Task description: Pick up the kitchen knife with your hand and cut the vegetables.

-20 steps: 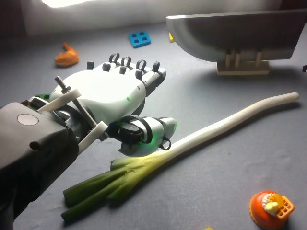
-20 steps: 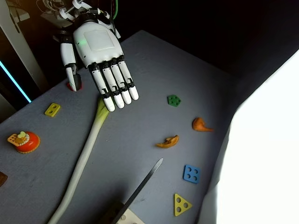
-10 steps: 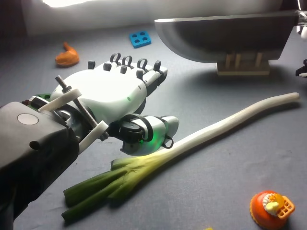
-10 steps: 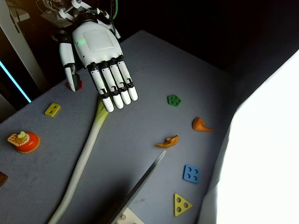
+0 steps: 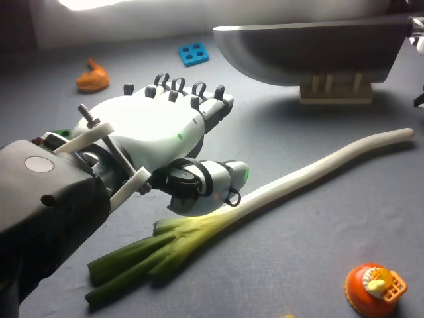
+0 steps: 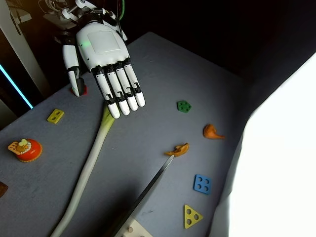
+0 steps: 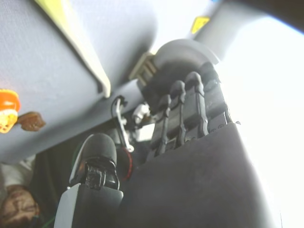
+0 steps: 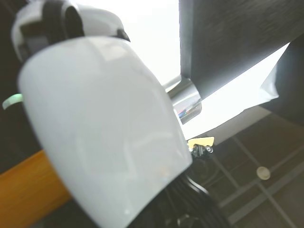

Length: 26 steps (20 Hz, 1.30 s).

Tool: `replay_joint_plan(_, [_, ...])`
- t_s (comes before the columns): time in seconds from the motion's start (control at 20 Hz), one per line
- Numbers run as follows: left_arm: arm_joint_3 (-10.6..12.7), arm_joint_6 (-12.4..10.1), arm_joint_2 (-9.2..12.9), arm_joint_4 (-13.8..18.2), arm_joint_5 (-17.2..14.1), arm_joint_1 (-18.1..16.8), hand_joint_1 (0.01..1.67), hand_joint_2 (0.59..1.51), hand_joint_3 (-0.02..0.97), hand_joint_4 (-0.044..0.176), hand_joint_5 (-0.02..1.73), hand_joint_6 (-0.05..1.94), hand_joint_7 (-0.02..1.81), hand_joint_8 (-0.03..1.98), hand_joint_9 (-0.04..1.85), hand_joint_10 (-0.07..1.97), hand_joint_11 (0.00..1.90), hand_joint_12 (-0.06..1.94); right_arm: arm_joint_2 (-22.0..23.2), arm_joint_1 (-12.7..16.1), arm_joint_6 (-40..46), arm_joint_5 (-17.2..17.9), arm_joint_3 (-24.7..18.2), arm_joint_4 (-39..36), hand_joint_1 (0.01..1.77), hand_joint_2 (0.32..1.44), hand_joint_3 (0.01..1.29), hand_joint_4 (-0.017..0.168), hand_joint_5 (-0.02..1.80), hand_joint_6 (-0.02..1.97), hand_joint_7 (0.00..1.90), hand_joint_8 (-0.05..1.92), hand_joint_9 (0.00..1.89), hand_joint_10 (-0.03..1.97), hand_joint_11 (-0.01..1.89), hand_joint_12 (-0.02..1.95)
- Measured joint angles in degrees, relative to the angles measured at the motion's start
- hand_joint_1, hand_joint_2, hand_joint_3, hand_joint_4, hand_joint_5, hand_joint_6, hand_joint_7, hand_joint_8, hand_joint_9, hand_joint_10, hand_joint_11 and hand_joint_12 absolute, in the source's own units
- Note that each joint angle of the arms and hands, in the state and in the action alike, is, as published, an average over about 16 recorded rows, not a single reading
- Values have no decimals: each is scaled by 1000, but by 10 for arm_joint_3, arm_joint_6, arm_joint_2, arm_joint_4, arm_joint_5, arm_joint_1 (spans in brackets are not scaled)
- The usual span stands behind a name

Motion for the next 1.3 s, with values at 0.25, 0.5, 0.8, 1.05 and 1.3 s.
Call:
replay_joint_plan(0.25, [0,1,2,0,4,-1,34,1415,19,7,29,19,69,0,44,10,17,58,12,-6,4,-5,-6,-25,1116,897,196,26,289,1030,424,1074,321,1417,295,1691])
replay_joint_plan(0.5, [0,1,4,0,7,-2,35,1415,20,7,20,19,47,0,29,10,18,26,35,-8,6,-16,-34,-48,1048,892,35,52,111,536,180,572,110,819,105,1125])
replay_joint_plan(0.8, [0,2,6,0,8,-4,40,1416,20,7,20,19,40,1,22,9,20,12,66,-5,4,-29,-83,-71,963,863,19,85,21,39,30,48,18,174,14,411])
replay_joint_plan(1.05, [-1,4,6,0,9,-4,47,1416,20,7,21,19,48,1,22,9,22,12,92,-3,1,-31,-122,-88,917,841,21,92,21,13,12,-2,20,1,13,41])
replay_joint_plan(1.3, [-1,7,6,0,9,-4,73,1410,20,7,25,19,55,0,23,8,22,12,115,-1,0,-29,-149,-99,886,827,22,92,22,13,12,-2,22,-5,13,4])
